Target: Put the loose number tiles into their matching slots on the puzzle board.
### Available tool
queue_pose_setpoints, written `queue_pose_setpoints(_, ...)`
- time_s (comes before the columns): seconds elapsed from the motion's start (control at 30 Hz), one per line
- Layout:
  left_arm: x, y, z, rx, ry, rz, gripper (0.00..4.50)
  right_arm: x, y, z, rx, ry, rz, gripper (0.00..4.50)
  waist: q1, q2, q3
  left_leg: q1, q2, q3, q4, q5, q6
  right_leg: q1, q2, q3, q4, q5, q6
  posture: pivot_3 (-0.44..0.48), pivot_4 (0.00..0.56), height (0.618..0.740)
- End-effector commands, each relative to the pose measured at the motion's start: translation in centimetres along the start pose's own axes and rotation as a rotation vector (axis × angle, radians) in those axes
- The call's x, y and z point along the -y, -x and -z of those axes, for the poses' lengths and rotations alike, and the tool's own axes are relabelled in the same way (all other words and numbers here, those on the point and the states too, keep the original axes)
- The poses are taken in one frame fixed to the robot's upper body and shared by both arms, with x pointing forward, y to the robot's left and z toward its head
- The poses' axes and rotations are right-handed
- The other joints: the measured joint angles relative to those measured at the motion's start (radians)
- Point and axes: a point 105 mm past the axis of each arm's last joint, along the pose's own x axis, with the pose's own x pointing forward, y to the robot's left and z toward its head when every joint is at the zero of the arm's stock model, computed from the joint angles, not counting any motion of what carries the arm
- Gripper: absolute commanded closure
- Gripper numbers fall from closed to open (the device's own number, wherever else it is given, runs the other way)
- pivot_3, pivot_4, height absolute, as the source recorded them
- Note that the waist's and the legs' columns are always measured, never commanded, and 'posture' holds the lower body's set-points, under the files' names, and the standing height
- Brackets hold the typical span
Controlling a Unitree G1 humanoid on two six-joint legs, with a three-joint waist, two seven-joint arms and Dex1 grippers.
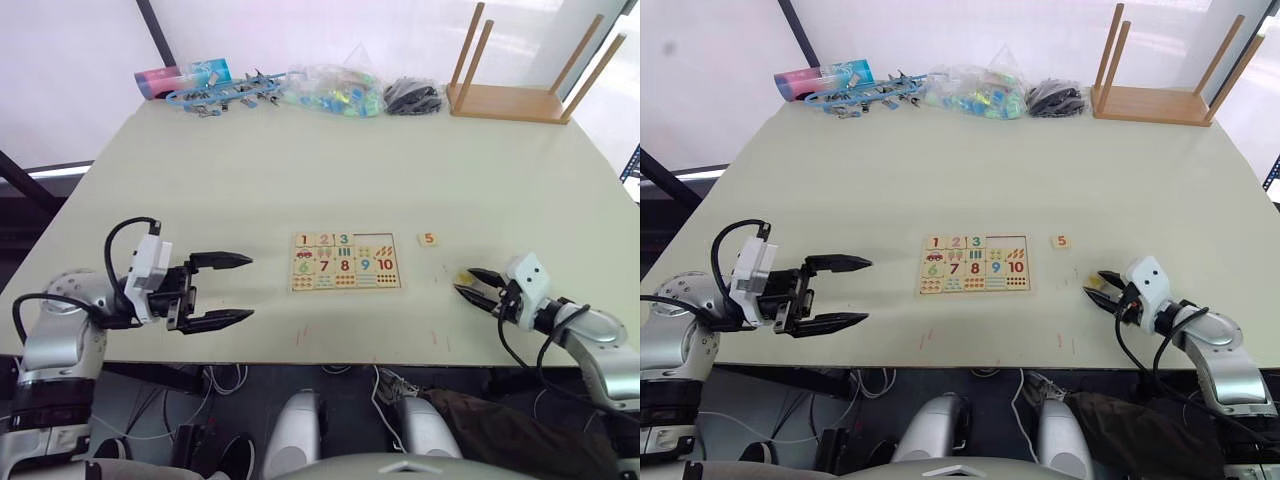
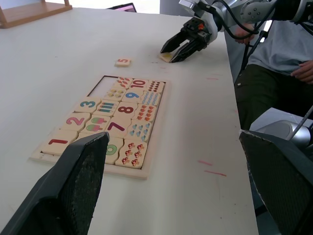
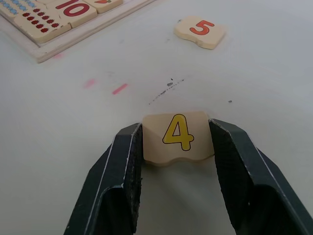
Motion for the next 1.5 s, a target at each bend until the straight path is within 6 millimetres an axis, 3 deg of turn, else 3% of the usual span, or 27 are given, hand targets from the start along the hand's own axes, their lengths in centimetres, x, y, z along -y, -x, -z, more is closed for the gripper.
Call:
queue_pose_setpoints(0.03, 0.2, 0.1, -0.9, 0.024, -0.04, 0.032, 0.0, 0.3, 0.8, -0.7, 0.023, -0.018, 0.08, 2.95, 0.0, 0.0, 0.0, 0.0, 0.0, 0.0, 0.0, 0.0, 0.0, 0.0, 0.0, 0.0, 0.0, 0.0, 0.0, 0.0, 0.15, 0.74)
queue_pose_setpoints(0.2, 0.4, 0.0, -1.0, 0.028, -0.042, 0.035, 0.0, -0.7, 1.5, -1.1, 0.038, -0.107, 0.224, 2.95, 0.0, 0.0, 0.0, -0.001, 0.0, 0.0, 0.0, 0.0, 0.0, 0.0, 0.0, 0.0, 0.0, 0.0, 0.0, 0.0, 0.15, 0.74)
queue_pose_setpoints(0.5, 0.1, -0.7, -1.4, 0.047, -0.054, 0.067, 0.0, -4.7, 1.4, -2.5, 0.061, -0.298, 0.454, 2.95, -0.003, 0.0, 0.0, -0.001, 0.002, 0.0, -0.001, -0.002, -0.004, -0.002, -0.001, 0.0, 0.0, 0.0, 0.0, 0.0, 0.15, 0.74)
queue_pose_setpoints(0.73, -0.2, -1.1, -1.6, 0.054, -0.064, 0.083, 0.0, -5.9, 0.6, -2.3, 0.051, -0.38, 0.539, 2.95, -0.005, 0.0, 0.0, -0.001, 0.002, 0.0, -0.003, -0.003, -0.005, -0.003, -0.001, 0.0, -0.001, 0.0, 0.0, 0.0, 0.15, 0.74)
queue_pose_setpoints(1.03, 0.0, -1.2, -1.6, 0.058, -0.064, 0.091, 0.0, -6.1, 0.2, -1.7, 0.048, -0.428, 0.559, 2.95, -0.018, 0.0, 0.0, -0.004, 0.001, 0.0, -0.004, -0.001, -0.002, -0.005, -0.001, 0.0, -0.002, 0.0, 0.0, 0.0, 0.15, 0.74)
queue_pose_setpoints(1.13, 0.1, -0.9, -1.7, 0.057, -0.063, 0.089, 0.0, -6.5, 0.2, -2.0, 0.072, -0.432, 0.525, 1.82, -0.022, 0.0, 0.0, -0.004, 0.001, 0.0, -0.004, -0.001, -0.002, -0.005, -0.001, 0.0, -0.002, -0.001, 0.0, 0.0, 0.15, 0.74)
queue_pose_setpoints(1.2, 0.2, -0.8, -1.7, 0.056, -0.062, 0.087, 0.0, -6.5, 0.3, -2.3, 0.089, -0.426, 0.517, 1.46, -0.024, 0.0, 0.0, -0.004, 0.001, 0.0, -0.004, -0.001, -0.002, -0.005, -0.001, 0.0, -0.002, -0.001, 0.0, 0.0, 0.15, 0.74)
queue_pose_setpoints(1.3, 0.4, -0.6, -1.7, 0.054, -0.06, 0.083, 0.0, -6.3, 0.8, -3.0, 0.132, -0.376, 0.49, 0.11, -0.027, 0.0, 0.0, -0.004, 0.001, -0.001, -0.004, -0.001, -0.002, -0.005, -0.001, 0.0, -0.002, -0.001, 0.0, 0.0, 0.15, 0.74)
queue_pose_setpoints(1.5, 0.7, -0.3, -1.6, 0.053, -0.053, 0.067, 0.0, -5.7, 2.5, -3.8, 0.185, -0.252, 0.31, 0.04, -0.027, 0.0, 0.0, -0.004, 0.001, -0.001, -0.004, -0.001, -0.002, -0.005, -0.001, 0.0, -0.002, -0.002, 0.003, 0.0, 0.15, 0.74)
